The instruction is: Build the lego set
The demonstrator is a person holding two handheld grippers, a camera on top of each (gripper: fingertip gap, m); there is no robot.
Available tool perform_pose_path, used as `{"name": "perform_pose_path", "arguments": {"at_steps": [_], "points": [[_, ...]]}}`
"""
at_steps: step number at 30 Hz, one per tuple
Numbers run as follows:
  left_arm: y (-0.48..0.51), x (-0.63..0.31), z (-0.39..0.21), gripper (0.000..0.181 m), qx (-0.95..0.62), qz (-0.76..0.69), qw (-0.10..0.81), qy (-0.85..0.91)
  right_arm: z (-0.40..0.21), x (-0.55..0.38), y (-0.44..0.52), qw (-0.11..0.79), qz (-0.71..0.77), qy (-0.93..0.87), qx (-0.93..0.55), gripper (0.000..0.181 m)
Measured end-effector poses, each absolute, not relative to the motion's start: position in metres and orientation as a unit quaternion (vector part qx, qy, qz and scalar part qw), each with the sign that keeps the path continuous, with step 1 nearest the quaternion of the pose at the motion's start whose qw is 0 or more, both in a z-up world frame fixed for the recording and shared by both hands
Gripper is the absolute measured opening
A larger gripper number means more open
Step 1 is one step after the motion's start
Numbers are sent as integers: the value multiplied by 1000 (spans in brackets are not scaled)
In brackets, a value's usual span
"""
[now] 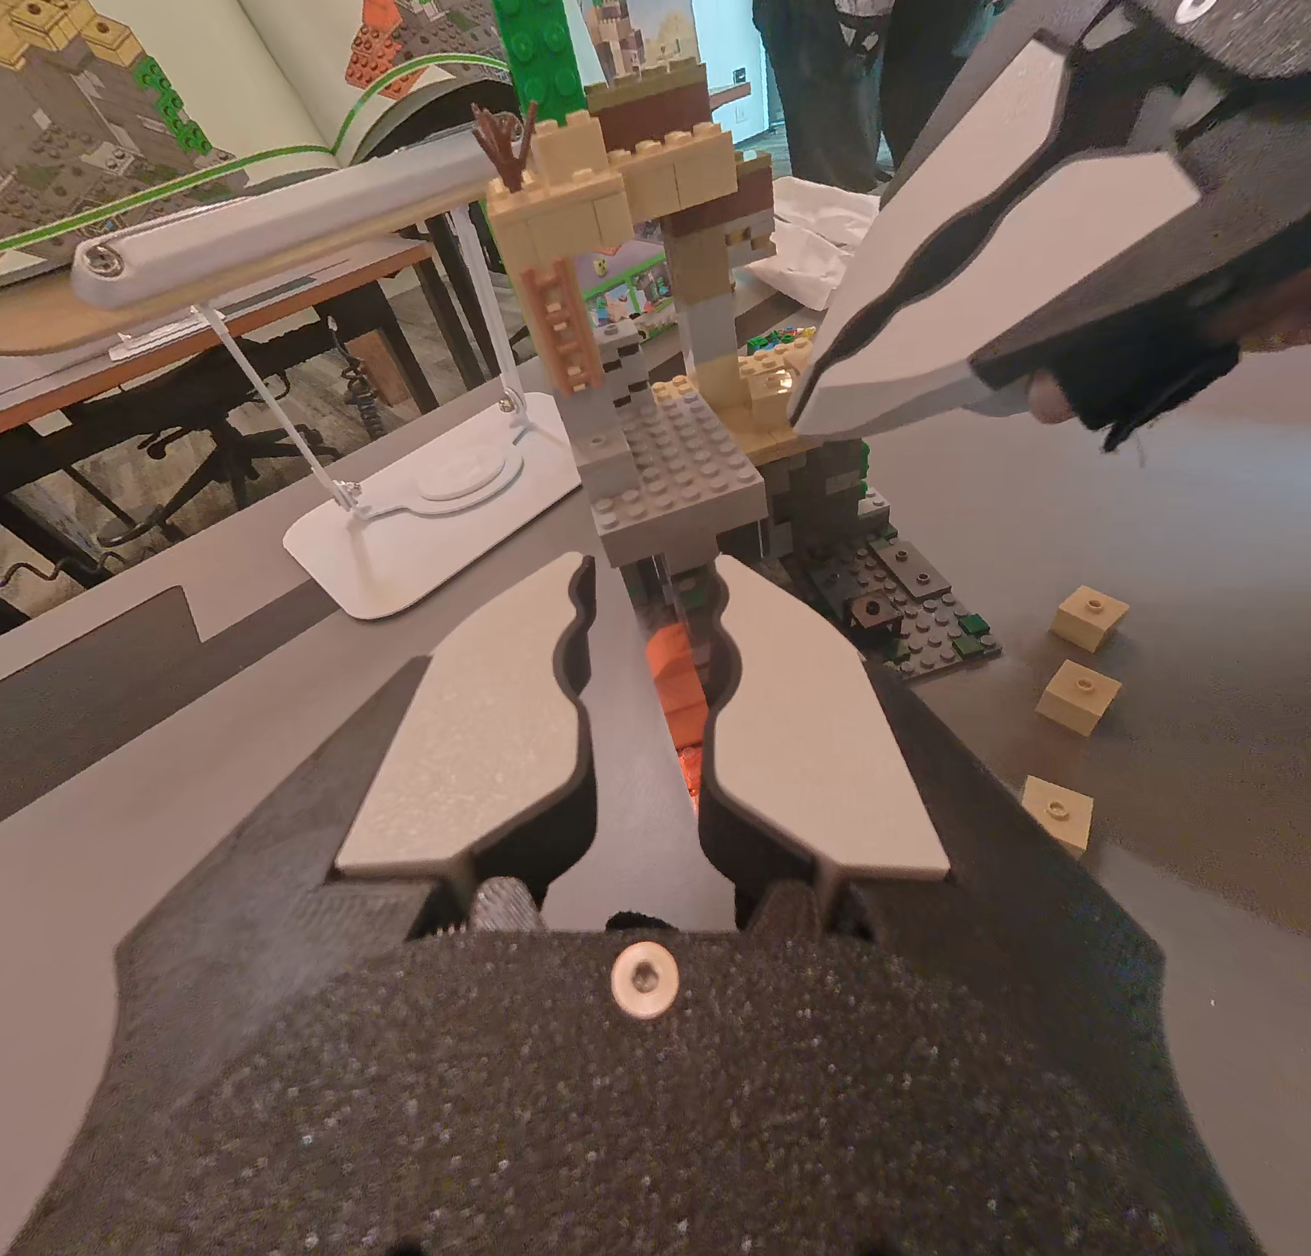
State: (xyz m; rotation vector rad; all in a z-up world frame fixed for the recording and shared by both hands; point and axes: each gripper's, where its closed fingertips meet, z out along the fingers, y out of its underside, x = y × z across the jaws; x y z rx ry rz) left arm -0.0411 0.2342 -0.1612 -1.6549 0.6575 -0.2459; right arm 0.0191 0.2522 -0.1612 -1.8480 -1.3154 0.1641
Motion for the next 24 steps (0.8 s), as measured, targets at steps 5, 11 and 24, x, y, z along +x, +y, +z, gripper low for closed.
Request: {"name": "perform_pose_path", "arguments": {"at_steps": [5,11,24], "points": [[235,-41,-163,28,-722,-109,620,287,-163,23,262,432,7,-510,-744,0],[234,-40,-164,28,-723,-110,618,288,-163,26,267,436,-29,-500,-748,0],[234,-39,-165,27,-723,-111,617,290,-163,26,266,431,-17,-470,-770,0]]}}
